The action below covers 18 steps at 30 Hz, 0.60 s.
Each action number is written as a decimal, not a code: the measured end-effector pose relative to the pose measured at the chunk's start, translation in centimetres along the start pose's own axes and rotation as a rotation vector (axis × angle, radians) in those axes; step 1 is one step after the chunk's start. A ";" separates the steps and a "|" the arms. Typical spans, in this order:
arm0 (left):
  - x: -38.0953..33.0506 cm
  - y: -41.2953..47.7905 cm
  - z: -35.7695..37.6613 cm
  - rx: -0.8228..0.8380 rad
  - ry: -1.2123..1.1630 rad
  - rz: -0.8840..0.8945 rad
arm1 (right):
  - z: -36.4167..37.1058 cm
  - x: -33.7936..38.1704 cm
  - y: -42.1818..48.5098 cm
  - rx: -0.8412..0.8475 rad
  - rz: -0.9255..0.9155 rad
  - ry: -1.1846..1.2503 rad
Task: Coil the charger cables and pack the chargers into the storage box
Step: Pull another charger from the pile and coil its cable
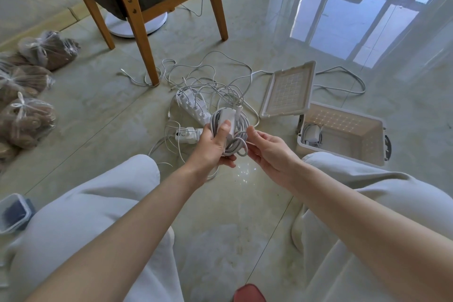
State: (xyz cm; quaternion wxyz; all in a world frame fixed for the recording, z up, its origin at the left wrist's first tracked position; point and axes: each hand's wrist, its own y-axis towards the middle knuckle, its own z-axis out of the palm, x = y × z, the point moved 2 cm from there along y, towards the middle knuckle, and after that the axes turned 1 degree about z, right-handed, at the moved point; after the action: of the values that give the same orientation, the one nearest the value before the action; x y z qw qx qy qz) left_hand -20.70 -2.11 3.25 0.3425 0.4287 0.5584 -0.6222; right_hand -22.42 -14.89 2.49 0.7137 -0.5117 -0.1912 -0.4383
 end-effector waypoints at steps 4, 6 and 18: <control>-0.2 0.0 -0.2 0.043 -0.092 -0.094 | 0.0 0.2 -0.1 -0.024 -0.106 -0.124; -0.1 -0.1 -0.2 0.030 -0.059 -0.076 | -0.1 0.5 -0.2 -0.103 -0.172 -0.334; 0.4 -1.2 1.3 0.038 0.266 0.133 | -1.6 1.5 -1.6 -0.277 -0.659 -0.933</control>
State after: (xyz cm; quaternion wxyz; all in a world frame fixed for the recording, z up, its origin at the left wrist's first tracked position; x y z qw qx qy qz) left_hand -22.18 -3.24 3.37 0.2979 0.5496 0.5574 -0.5463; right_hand -23.15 -17.10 3.85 0.3068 -0.6525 -0.5751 -0.3864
